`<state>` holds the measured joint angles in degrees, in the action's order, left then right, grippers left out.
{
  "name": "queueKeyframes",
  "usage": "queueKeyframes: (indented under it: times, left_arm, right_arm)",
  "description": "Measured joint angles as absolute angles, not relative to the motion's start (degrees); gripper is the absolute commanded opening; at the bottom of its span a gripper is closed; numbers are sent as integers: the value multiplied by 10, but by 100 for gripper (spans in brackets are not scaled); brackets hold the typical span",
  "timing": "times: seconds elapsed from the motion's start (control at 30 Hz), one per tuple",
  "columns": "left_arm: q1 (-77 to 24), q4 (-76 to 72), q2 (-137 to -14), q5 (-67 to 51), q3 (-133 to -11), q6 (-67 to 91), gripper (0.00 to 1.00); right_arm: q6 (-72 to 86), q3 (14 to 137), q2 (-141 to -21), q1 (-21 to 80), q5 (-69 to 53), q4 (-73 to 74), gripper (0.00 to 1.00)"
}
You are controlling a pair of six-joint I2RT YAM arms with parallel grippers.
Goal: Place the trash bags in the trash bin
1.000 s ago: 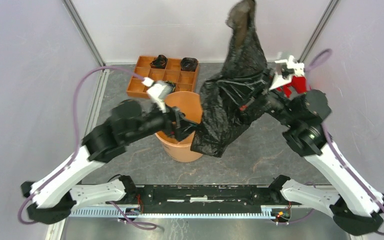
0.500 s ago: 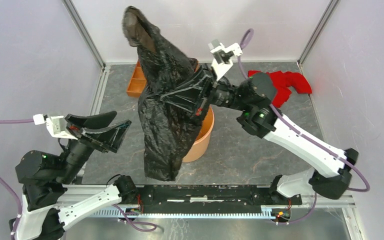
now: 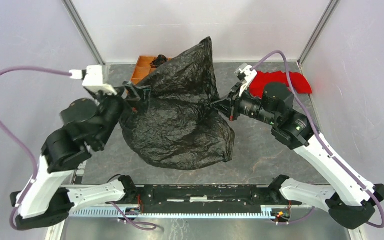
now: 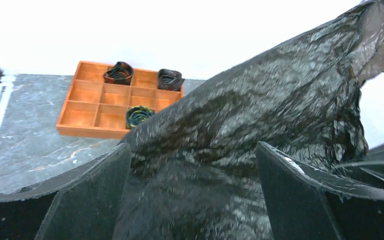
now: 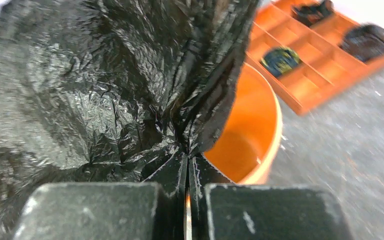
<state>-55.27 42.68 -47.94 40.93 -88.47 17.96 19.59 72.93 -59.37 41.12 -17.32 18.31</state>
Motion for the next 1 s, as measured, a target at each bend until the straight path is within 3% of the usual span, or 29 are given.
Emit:
queueKeyframes:
  times: [0.27, 0.4, 0.63, 0.87, 1.0]
  left_arm:
    - [-552, 458, -609, 445, -948, 180, 100]
    - [-541, 457, -659, 400, -967, 178, 100]
    - [-449, 445, -736, 208, -957, 180, 74]
    - [-428, 428, -691, 86, -881, 179, 43]
    - [-427, 425, -667, 84, -904, 175, 45]
  right_arm:
    - [88, 737, -587, 409, -124, 295, 1]
    - [65, 749, -582, 408, -112, 307, 0]
    - [61, 851, -638, 407, -108, 296, 0]
    - [96, 1000, -760, 403, -130, 223, 1]
    - [129, 1039, -812, 402, -166, 171, 1]
